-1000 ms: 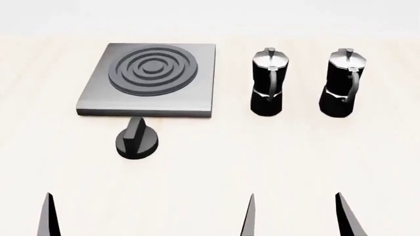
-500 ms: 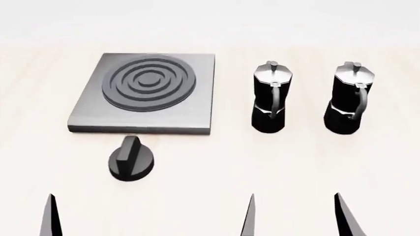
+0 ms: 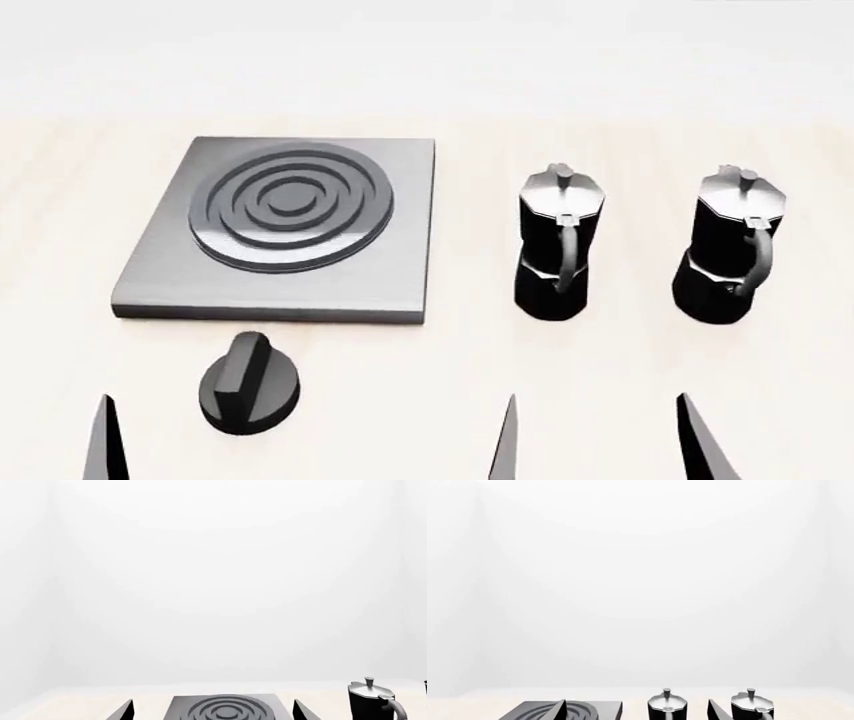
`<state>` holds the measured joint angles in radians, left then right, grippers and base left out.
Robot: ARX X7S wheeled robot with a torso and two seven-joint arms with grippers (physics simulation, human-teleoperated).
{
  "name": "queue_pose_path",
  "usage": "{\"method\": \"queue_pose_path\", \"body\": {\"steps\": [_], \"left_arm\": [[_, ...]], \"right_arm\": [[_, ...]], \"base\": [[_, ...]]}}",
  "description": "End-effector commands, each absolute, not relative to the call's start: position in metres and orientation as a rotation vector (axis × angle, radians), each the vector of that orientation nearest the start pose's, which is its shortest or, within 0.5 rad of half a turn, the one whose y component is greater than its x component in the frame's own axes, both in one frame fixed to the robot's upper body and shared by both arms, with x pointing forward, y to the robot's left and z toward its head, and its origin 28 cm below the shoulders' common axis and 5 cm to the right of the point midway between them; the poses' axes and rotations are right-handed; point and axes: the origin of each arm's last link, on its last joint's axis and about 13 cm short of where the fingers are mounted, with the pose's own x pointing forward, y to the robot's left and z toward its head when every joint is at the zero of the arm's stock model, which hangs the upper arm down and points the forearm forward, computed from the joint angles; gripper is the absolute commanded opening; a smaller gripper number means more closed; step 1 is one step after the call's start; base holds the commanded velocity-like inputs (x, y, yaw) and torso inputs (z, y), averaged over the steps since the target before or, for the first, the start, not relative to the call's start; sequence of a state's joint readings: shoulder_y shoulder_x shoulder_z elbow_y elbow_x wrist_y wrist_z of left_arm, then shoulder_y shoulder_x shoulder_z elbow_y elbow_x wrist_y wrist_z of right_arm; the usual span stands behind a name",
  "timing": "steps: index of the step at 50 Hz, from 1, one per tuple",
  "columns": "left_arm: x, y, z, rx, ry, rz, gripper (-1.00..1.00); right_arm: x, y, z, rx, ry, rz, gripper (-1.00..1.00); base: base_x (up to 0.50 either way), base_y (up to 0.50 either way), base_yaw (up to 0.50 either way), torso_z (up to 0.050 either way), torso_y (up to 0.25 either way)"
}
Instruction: Put both moka pots on the stove.
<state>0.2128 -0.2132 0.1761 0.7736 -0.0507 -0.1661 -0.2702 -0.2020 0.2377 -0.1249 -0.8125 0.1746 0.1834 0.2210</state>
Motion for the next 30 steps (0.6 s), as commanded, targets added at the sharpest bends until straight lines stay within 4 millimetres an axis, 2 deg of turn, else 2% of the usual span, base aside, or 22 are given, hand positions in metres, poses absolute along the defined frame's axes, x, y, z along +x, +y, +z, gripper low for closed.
{"method": "queue_pose_path", "body": {"steps": [1,26,30], "left_arm": [[0.1476,0.1977,0.1203,0.028,-0.37,0.0,1.0],[0.1481,0.1978,0.1195,0.028,-0.368,-0.001,1.0],[0.1482,0.1975,0.1189,0.029,-0.368,-0.002,1.0]], "right_arm": [[0.1479,-0.0963,0.1289,0.036,-0.381,0.059,1.0],[0.1498,-0.097,0.1276,0.033,-0.384,0.046,1.0],[0.15,-0.0965,0.1266,0.037,-0.386,0.046,1.0]], "base": [[0.25,0.0,0.0,0.0,0.0],[0.25,0.0,0.0,0.0,0.001],[0.06,0.0,0.0,0.0,0.0]]}}
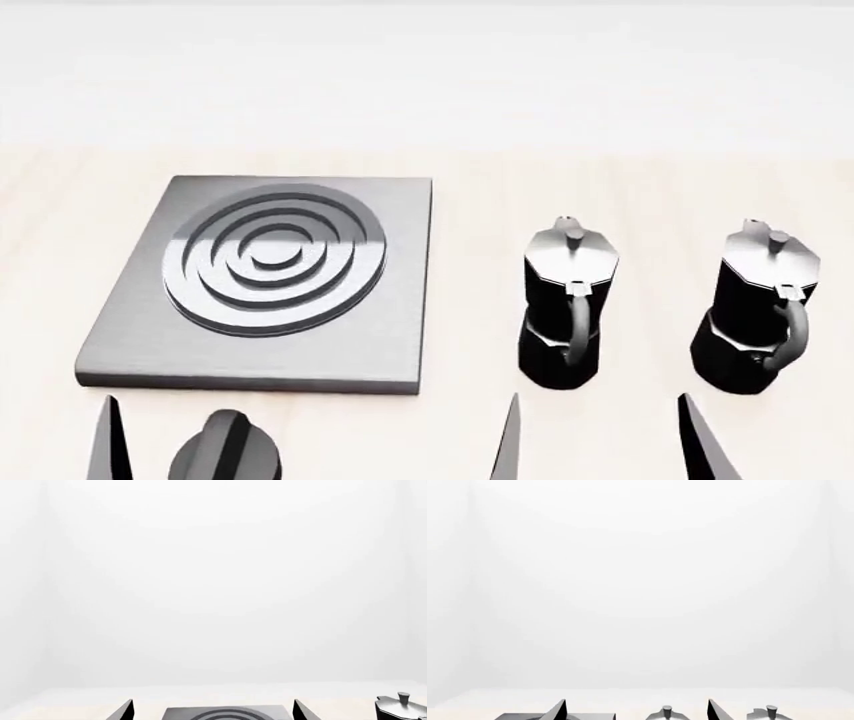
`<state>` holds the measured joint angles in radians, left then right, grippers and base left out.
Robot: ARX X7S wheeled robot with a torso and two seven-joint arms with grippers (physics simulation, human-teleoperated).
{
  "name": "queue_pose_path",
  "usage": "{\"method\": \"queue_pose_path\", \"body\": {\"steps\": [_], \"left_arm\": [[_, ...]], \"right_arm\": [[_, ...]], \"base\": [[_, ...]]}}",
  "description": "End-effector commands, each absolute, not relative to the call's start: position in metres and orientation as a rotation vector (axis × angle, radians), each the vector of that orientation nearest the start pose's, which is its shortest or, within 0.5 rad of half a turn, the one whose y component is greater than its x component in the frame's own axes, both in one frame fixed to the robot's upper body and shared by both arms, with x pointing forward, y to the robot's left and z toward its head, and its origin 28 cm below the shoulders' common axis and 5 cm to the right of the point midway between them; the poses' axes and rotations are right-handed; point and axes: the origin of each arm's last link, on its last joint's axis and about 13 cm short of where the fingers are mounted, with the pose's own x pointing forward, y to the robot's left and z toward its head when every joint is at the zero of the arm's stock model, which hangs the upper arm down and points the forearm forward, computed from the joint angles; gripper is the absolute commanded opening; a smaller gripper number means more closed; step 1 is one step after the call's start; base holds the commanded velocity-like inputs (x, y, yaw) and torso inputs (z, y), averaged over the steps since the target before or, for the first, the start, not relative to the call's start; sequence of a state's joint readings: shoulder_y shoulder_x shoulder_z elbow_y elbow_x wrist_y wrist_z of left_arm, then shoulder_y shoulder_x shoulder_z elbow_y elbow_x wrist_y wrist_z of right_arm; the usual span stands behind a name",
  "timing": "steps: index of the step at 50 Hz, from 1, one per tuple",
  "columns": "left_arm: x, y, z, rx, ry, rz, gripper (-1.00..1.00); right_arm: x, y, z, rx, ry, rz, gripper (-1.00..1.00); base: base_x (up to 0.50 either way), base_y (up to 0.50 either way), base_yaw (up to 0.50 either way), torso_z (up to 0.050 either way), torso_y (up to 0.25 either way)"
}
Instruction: Put both moka pots on the stove.
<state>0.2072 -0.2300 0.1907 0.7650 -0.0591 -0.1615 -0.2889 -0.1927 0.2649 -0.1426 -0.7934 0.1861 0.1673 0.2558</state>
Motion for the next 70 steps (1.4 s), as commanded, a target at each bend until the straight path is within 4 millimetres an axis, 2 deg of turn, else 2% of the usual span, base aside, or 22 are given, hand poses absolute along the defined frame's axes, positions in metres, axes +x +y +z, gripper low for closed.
{"method": "queue_pose_path", "body": {"steps": [1,53,70], "left_arm": [[0.1482,0.1974,0.1189,0.028,-0.368,-0.002,1.0],[0.1483,0.1949,0.1174,0.029,-0.361,-0.016,1.0],[0.1509,0.194,0.1144,0.029,-0.351,-0.021,1.0]], "right_arm": [[0.1498,-0.0966,0.1267,0.042,-0.385,0.051,1.0],[0.1522,-0.0964,0.1228,0.03,-0.353,0.054,1.0],[0.1554,-0.097,0.1206,0.029,-0.34,0.046,1.0]], "base": [[0.0,0.0,0.0,0.0,0.0],[0.0,0.12,0.0,0.0,0.0],[0.0,0.0,0.0,0.0,0.0]]}}
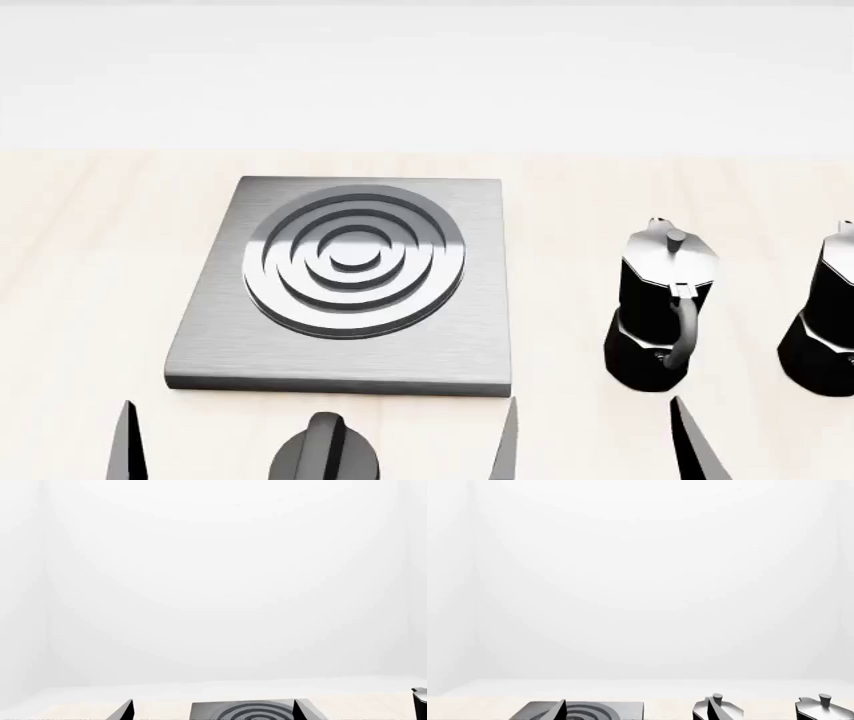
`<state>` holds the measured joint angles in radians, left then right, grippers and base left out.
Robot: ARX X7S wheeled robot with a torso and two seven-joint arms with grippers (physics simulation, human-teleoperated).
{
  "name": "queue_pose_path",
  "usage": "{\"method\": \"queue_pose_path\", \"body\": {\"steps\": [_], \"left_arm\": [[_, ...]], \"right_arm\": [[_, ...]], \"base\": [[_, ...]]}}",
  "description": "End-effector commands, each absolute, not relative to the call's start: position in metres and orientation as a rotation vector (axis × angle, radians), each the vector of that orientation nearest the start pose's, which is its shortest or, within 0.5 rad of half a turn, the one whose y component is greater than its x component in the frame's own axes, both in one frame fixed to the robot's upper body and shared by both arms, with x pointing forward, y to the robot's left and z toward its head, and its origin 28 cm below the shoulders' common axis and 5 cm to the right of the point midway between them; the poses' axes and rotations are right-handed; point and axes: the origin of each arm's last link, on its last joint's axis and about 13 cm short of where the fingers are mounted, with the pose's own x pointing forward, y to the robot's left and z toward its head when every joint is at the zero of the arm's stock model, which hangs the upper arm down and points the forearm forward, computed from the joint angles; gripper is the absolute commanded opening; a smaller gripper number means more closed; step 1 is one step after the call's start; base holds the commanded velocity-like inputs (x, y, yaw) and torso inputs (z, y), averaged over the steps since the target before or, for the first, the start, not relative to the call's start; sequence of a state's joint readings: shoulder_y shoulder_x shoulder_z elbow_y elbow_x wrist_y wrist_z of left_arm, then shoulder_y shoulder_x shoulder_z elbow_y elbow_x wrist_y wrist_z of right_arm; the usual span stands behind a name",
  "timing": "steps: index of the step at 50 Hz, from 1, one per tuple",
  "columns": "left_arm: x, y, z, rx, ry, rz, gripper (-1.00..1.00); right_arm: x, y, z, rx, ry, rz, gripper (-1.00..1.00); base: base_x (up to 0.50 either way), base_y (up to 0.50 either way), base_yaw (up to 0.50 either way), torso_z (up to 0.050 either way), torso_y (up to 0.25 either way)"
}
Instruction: Put both moka pots on the stove.
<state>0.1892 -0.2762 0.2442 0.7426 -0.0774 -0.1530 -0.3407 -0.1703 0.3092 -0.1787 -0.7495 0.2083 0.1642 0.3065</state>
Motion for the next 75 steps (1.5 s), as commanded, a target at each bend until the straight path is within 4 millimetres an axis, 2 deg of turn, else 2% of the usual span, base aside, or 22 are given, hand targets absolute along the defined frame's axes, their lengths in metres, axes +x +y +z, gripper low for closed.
{"method": "queue_pose_path", "body": {"steps": [1,9,19,29,35,36,40,47,52,63,75], "left_arm": [[0.151,0.194,0.114,0.029,-0.351,-0.022,1.0],[0.152,0.194,0.114,0.028,-0.347,-0.023,1.0],[0.151,0.194,0.113,0.024,-0.348,-0.021,1.0],[0.152,0.195,0.114,0.023,-0.346,-0.021,1.0],[0.152,0.195,0.113,0.024,-0.346,-0.021,1.0],[0.152,0.195,0.113,0.022,-0.346,-0.022,1.0],[0.152,0.195,0.113,0.022,-0.345,-0.021,1.0],[0.152,0.195,0.113,0.024,-0.344,-0.017,1.0],[0.152,0.196,0.113,0.025,-0.346,-0.016,1.0],[0.152,0.196,0.113,0.025,-0.344,-0.014,1.0],[0.152,0.195,0.113,0.026,-0.342,-0.018,1.0]], "right_arm": [[0.155,-0.097,0.121,0.022,-0.342,0.044,1.0],[0.157,-0.097,0.125,0.035,-0.341,0.034,1.0],[0.175,-0.101,0.147,0.021,-0.337,0.007,1.0],[0.216,-0.115,0.165,-0.014,-0.24,-0.013,1.0],[0.248,-0.131,0.178,-0.057,-0.182,-0.062,1.0],[0.258,-0.135,0.178,-0.087,-0.152,-0.066,1.0],[0.276,-0.141,0.178,-0.102,-0.086,-0.055,1.0],[0.299,-0.151,0.18,-0.134,0.029,-0.042,1.0],[0.318,-0.16,0.172,-0.118,0.143,-0.039,1.0],[0.33,-0.174,0.17,-0.145,0.226,-0.047,1.0],[0.334,-0.18,0.164,-0.167,0.282,-0.046,1.0]], "base": [[0.0,0.0,0.0,0.0,0.0],[0.0,0.0,0.0,0.0,0.0],[0.0,0.0,0.0,0.0,0.0],[0.0,0.0,0.0,0.0,0.0],[0.0,0.0,0.0,0.0,0.0],[0.0,0.0,0.0,0.0,0.0],[0.0,0.0,0.0,0.0,0.0],[0.0,0.0,0.0,0.0,0.0],[0.0,0.0,0.0,0.0,0.0],[0.0,0.0,0.0,0.0,0.0],[0.0,0.0,0.0,0.0,0.0]]}}
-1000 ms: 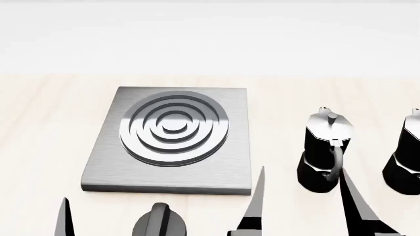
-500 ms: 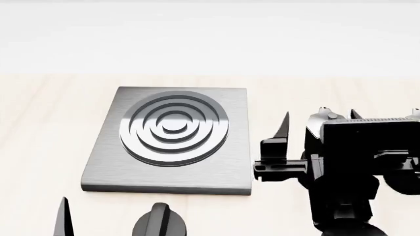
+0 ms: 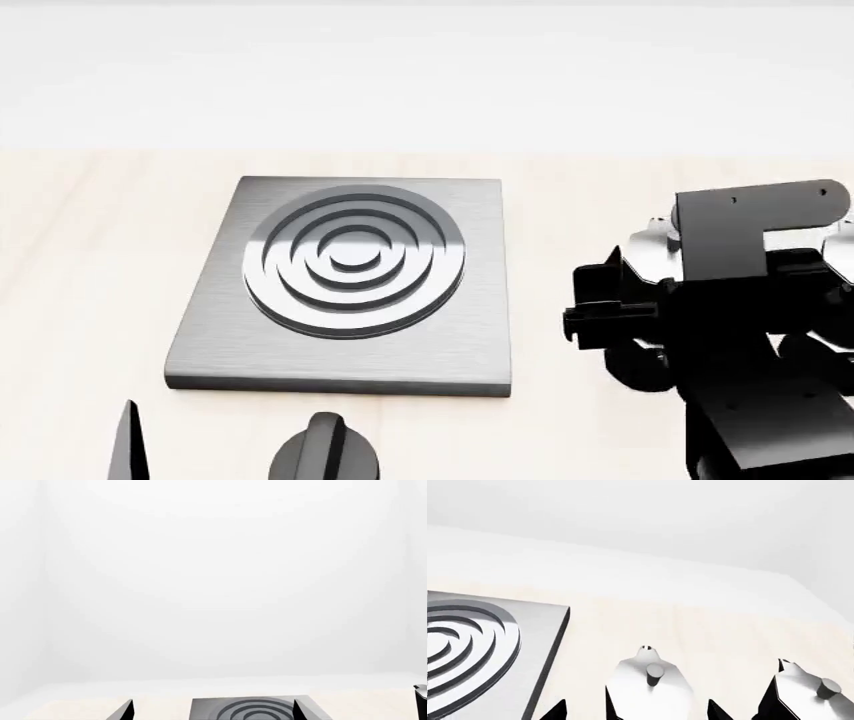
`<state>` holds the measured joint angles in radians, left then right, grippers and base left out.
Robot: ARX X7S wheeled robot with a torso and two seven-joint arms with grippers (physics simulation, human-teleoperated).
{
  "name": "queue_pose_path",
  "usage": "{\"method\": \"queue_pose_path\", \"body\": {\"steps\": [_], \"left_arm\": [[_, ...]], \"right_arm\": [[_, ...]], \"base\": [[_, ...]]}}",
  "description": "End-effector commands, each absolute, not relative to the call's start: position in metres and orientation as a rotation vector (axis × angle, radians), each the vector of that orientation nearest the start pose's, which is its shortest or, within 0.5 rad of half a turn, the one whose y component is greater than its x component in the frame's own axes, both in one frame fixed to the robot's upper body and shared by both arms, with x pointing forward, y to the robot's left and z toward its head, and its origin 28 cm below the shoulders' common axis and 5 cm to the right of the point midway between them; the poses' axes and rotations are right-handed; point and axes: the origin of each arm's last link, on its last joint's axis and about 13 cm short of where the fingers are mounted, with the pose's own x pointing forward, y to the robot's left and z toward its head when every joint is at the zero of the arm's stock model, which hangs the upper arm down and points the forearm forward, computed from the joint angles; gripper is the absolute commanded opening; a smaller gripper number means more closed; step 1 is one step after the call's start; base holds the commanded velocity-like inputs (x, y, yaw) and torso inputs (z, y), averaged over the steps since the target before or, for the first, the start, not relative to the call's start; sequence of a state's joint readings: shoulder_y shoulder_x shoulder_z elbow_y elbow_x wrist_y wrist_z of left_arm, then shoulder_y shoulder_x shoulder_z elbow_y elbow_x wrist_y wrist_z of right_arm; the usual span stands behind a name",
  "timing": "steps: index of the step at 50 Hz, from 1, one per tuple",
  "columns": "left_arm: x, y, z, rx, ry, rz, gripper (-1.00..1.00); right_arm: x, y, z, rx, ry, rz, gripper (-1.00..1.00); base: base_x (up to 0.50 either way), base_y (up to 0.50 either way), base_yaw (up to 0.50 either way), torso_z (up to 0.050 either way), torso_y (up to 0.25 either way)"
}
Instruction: Put both moka pots on the stove.
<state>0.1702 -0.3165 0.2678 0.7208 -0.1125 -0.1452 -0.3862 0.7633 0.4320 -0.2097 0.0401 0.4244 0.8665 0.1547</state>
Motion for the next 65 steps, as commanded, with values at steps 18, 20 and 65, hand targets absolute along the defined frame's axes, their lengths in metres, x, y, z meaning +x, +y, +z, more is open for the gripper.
{"method": "queue_pose_path", "body": {"steps": [18,20,65], "left_arm": [[0.155,0.196,0.109,0.028,-0.339,-0.02,1.0],[0.155,0.196,0.108,0.027,-0.339,-0.021,1.0],[0.155,0.19,0.107,0.029,-0.323,-0.045,1.0]], "right_arm": [[0.34,-0.187,0.138,-0.167,0.387,-0.045,1.0],[0.34,-0.188,0.136,-0.162,0.392,-0.046,1.0],[0.335,-0.195,0.103,-0.158,0.449,-0.054,-1.0]], "base": [[0.0,0.0,0.0,0.0,0.0],[0.0,0.0,0.0,0.0,0.0],[0.0,0.0,0.0,0.0,0.0]]}}
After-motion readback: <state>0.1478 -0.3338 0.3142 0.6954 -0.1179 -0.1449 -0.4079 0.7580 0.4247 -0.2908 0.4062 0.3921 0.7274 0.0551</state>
